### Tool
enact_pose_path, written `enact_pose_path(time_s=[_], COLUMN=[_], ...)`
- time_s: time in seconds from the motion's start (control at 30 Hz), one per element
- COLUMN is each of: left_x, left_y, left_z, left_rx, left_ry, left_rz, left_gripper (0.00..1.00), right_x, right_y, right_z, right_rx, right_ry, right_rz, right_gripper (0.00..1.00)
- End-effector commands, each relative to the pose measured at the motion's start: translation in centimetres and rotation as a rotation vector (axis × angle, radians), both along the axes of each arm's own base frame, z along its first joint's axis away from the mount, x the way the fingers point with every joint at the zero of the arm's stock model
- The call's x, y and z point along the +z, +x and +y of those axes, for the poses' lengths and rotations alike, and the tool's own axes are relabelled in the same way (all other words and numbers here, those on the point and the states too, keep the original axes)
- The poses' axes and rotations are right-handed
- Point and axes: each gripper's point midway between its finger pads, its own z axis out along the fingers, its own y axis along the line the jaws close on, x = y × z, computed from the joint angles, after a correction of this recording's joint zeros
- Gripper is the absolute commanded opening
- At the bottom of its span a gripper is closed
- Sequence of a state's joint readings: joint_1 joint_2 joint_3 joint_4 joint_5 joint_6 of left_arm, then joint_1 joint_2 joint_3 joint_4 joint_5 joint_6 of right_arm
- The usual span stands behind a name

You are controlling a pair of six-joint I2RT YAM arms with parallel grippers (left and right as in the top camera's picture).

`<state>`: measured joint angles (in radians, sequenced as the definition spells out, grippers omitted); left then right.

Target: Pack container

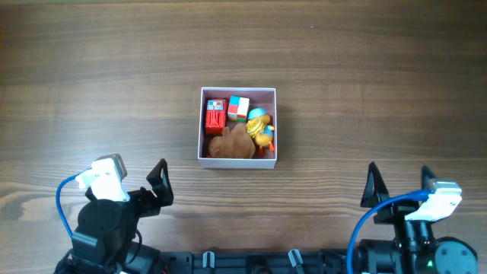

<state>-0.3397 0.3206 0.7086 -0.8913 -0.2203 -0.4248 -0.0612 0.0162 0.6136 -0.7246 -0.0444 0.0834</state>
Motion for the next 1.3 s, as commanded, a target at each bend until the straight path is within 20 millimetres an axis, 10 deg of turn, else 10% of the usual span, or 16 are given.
enact_pose_path(time_s=[0.0,0.23,0.5,1.27], left_x=[-0.4,-0.4,-0.4,-0.4], left_y=[0.0,0.0,0.0,0.0], left_z=[0.2,0.2,0.2,0.2], left_rx=[0.014,0.013,0.014,0.013], left_ry=[0.001,0.001,0.001,0.001], left_rz=[0.003,0.003,0.003,0.003], left_gripper=[1.0,1.0,1.0,1.0], right_x=[-1.3,-2.9,-8.7,-9.7], right_y=[2.5,6.1,7.6,7.6], right_z=[0.9,3.8,2.9,2.9], right_rx=[0.07,0.239,0.177,0.182], right_ry=[-0.132,-0.158,-0.046,-0.021], right_rz=[-0.064,-0.323,-0.18,-0.139], right_gripper=[1.0,1.0,1.0,1.0])
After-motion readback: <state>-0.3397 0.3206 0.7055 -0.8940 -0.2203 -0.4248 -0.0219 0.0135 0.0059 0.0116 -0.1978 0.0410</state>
